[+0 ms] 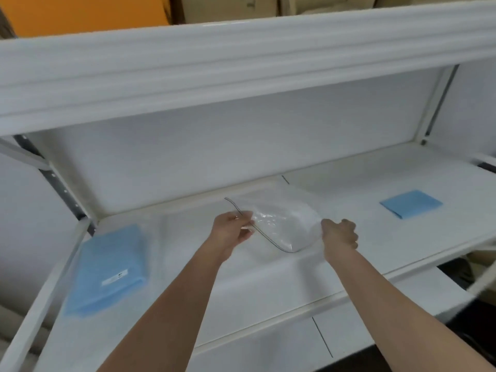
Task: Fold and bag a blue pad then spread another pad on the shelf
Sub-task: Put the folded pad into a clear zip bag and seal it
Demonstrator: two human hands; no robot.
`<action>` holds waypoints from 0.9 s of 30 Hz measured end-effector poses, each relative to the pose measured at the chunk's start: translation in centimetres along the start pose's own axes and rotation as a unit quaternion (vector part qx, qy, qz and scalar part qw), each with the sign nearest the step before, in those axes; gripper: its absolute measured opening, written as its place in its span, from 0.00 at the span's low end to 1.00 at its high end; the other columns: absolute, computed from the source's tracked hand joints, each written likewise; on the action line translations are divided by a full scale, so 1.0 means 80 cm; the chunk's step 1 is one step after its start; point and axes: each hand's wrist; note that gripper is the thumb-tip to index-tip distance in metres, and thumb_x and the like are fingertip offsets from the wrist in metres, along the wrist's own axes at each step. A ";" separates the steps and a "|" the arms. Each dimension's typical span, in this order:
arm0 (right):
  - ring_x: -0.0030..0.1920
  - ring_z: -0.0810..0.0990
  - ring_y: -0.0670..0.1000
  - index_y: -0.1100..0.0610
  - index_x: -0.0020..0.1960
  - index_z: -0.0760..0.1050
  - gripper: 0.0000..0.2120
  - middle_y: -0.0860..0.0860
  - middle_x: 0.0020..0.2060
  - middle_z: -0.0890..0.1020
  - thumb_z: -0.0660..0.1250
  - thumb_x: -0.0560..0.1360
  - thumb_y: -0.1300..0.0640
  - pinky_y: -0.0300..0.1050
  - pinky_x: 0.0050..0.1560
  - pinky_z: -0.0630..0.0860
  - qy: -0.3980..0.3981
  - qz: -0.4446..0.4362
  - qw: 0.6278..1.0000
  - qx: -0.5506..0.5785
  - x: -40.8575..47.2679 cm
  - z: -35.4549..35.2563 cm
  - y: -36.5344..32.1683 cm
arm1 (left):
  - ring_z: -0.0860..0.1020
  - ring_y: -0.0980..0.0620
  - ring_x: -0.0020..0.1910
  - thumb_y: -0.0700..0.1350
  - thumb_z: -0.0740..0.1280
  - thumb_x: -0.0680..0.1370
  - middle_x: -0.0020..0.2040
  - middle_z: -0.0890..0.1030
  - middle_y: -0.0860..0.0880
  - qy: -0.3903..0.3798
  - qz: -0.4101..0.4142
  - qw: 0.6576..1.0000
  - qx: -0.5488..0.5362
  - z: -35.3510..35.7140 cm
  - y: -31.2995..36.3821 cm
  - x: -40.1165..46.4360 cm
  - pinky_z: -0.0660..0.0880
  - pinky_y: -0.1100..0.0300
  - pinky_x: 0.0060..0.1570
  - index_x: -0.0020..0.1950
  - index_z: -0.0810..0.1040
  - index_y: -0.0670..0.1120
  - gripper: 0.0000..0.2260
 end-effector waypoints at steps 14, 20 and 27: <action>0.45 0.83 0.47 0.53 0.52 0.79 0.12 0.48 0.46 0.83 0.70 0.73 0.46 0.41 0.49 0.78 -0.340 -0.295 0.892 -0.031 0.086 -0.101 -0.084 | 0.80 0.53 0.35 0.33 0.67 0.76 0.40 0.80 0.43 -0.037 0.063 0.997 0.016 0.224 0.023 0.041 0.79 0.66 0.42 0.55 0.78 0.36 0.09; 0.45 0.84 0.52 0.59 0.52 0.80 0.12 0.55 0.44 0.85 0.69 0.75 0.52 0.42 0.48 0.80 -0.396 -0.220 0.888 0.077 0.116 -0.112 -0.098 | 0.80 0.50 0.36 0.29 0.68 0.71 0.39 0.80 0.40 -0.056 0.095 0.988 0.107 0.266 0.033 0.049 0.78 0.67 0.37 0.46 0.78 0.37 0.06; 0.47 0.85 0.52 0.59 0.51 0.80 0.10 0.51 0.45 0.86 0.67 0.77 0.53 0.41 0.47 0.79 -0.361 -0.216 0.899 0.123 0.146 -0.116 -0.126 | 0.76 0.54 0.32 0.33 0.72 0.71 0.34 0.78 0.48 -0.080 0.141 0.971 0.174 0.289 0.078 0.084 0.75 0.68 0.35 0.40 0.79 0.41 0.05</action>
Point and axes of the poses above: each hand's wrist, its own x-axis towards the middle knuckle, its own z-axis out of the palm, y = z × x
